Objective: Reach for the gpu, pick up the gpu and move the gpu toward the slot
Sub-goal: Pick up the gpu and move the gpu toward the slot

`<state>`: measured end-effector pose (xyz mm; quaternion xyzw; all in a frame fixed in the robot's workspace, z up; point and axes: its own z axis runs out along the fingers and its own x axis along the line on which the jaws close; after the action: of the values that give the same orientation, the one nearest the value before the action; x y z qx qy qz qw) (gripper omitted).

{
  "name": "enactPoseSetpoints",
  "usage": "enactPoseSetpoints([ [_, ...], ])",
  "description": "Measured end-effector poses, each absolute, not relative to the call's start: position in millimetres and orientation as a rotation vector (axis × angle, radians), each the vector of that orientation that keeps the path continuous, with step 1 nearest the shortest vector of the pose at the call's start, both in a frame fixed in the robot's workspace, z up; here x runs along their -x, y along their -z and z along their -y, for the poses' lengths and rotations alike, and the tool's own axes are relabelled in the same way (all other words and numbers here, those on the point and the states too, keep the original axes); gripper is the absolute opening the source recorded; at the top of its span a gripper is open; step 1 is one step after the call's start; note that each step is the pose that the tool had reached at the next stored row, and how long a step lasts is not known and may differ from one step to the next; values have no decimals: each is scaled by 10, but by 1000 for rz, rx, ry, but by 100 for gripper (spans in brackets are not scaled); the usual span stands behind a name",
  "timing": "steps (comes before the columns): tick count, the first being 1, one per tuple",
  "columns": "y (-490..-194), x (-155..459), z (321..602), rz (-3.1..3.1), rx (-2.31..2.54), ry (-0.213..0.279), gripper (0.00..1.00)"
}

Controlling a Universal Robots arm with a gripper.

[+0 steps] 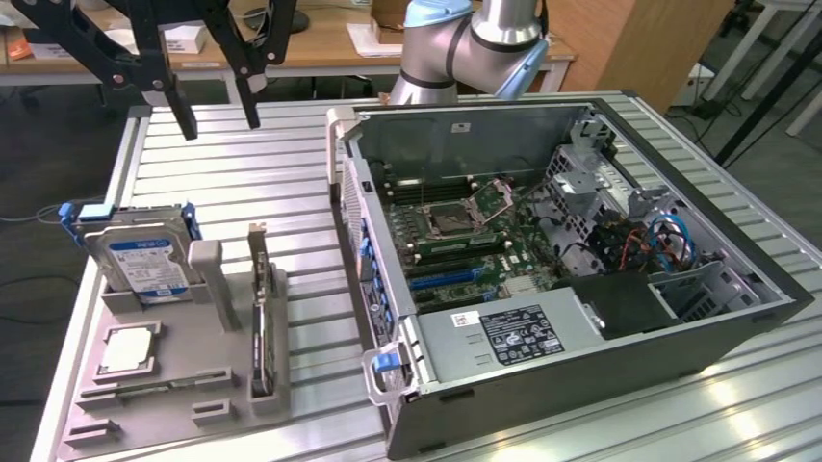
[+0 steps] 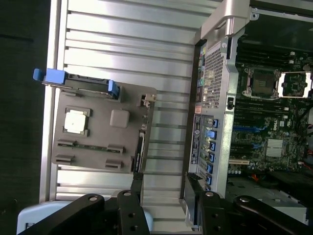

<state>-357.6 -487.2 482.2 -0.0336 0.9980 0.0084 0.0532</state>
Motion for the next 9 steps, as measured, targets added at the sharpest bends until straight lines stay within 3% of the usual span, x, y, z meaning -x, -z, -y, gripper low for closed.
enactPoseSetpoints([
  [9,-4821,3575,4874,-3032,102,-24,47],
])
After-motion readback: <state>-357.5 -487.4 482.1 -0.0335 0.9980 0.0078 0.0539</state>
